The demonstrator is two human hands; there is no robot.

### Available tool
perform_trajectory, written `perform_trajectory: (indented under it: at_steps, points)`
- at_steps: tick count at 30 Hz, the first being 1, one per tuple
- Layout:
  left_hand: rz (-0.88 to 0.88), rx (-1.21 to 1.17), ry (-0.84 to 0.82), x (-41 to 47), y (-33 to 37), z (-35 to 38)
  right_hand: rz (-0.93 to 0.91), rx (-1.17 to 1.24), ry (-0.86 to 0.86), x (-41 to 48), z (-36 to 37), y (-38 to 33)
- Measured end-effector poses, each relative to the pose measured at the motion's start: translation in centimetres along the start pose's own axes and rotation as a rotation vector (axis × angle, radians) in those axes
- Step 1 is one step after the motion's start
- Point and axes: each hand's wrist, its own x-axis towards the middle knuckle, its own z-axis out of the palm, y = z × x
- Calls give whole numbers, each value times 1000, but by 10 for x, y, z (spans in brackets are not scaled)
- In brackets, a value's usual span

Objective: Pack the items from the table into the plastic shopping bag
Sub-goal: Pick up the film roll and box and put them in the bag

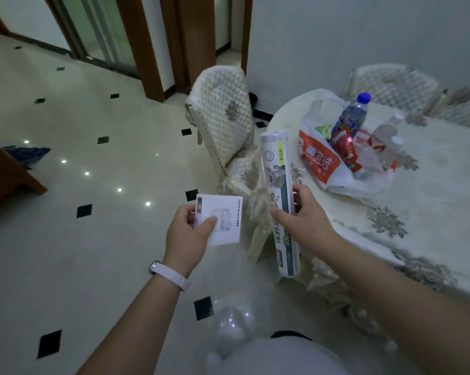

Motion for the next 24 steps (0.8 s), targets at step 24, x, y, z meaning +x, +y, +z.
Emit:
perform_trajectory:
  at_steps: [24]
  points:
    - [190,166,-479,267,115,235,110,301,528,249,-137,58]
